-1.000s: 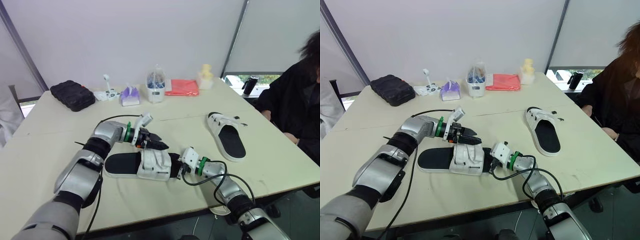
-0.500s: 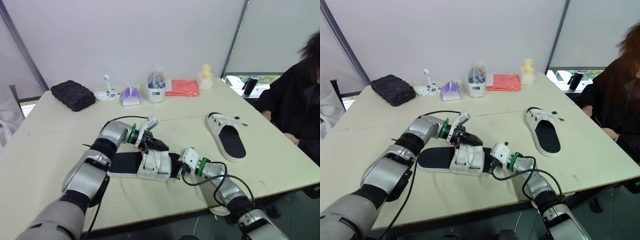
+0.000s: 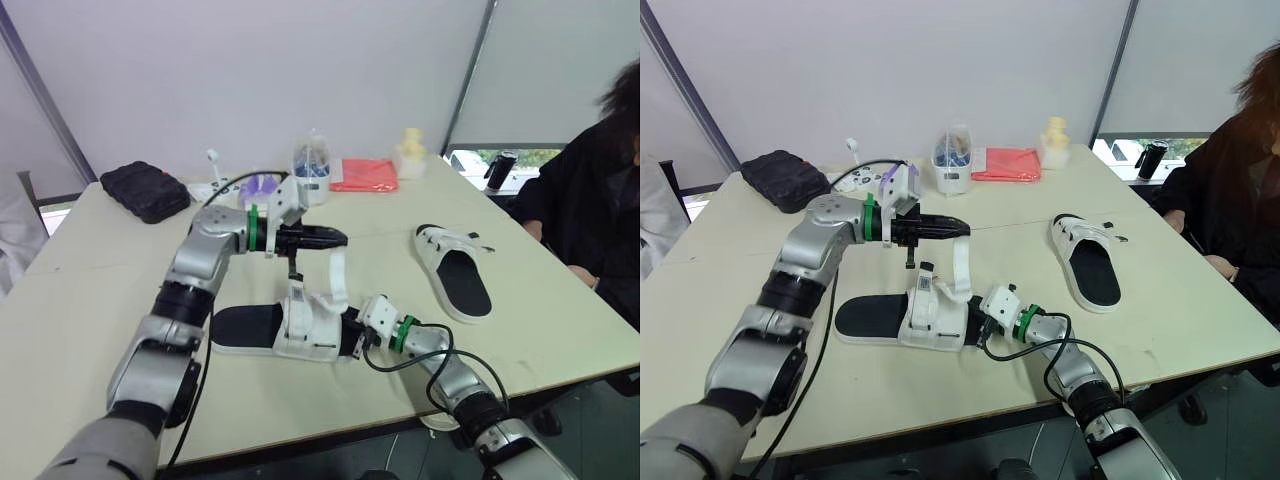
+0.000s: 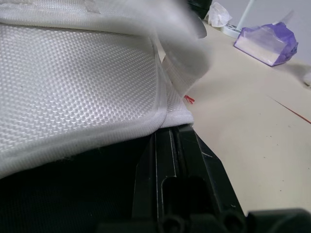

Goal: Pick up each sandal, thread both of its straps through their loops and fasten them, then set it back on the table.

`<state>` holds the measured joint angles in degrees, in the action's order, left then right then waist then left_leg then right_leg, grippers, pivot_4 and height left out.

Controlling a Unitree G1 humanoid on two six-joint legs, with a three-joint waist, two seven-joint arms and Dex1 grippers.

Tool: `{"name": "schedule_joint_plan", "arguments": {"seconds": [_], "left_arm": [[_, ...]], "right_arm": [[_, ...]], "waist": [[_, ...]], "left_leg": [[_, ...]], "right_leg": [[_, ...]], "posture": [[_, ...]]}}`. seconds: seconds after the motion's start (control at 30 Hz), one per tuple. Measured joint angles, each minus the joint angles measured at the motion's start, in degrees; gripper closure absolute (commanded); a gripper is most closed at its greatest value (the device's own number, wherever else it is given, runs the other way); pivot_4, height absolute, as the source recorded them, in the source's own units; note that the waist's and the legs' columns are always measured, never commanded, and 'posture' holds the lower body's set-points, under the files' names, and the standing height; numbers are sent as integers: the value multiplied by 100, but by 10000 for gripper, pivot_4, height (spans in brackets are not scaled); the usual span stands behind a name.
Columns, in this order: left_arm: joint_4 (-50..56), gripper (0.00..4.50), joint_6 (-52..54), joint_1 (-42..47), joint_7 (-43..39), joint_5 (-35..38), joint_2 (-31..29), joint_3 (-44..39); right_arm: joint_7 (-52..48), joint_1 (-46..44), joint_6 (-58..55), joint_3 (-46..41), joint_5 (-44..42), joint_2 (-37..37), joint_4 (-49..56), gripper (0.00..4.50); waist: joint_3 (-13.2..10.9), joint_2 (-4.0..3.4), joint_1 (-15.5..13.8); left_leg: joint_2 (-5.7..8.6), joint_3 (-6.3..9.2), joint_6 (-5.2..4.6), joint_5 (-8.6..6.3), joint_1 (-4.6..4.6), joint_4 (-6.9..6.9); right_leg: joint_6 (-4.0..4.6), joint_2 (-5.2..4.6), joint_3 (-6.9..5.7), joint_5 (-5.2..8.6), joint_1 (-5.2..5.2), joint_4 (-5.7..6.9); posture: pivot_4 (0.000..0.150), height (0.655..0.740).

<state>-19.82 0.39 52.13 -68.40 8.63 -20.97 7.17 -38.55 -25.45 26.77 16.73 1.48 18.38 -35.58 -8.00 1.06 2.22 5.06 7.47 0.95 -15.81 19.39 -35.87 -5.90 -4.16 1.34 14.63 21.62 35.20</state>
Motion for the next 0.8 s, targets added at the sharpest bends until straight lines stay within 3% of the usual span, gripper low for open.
{"name": "schedule_joint_plan", "arguments": {"seconds": [0.17,0.3,0.53,0.77,0.8], "left_arm": [[-2,44907,-2751,46,1330,-1173,-385,2],[200,44907,-3972,-316,1608,-1408,-496,79],[2118,44907,-4090,-1961,1251,-591,-1010,618],[2738,44907,-4002,-2671,892,-107,-1628,753],[2764,41734,-3982,-2753,860,-60,-1669,773]], "right_arm": [[-42,9,5,-25,0,16,0,45000],[-116,-27,6,-24,0,17,-3,45000],[-218,-114,11,-2,4,19,-73,45000],[-259,-110,13,-9,4,29,-109,45000],[-264,-112,16,-11,4,29,-110,45000]], "waist": [[-1,3,-25],[-3,-8,-9],[-8,-18,9],[-21,-32,-10],[-22,-33,-12]], "left_leg": [[1,0,0,0,2,-3],[1,0,-1,1,5,2],[-1,0,-17,10,6,13],[0,1,0,-1,12,29],[0,1,0,-1,12,31]], "right_leg": [[1,0,1,1,-1,-2],[1,0,0,1,4,-3],[5,0,5,2,7,-2],[25,-3,7,16,-18,-5],[27,-4,7,17,-18,-5]], "posture": [[1500,7400],[1500,7400],[1500,7400],[1500,7400],[1500,7400]]}}
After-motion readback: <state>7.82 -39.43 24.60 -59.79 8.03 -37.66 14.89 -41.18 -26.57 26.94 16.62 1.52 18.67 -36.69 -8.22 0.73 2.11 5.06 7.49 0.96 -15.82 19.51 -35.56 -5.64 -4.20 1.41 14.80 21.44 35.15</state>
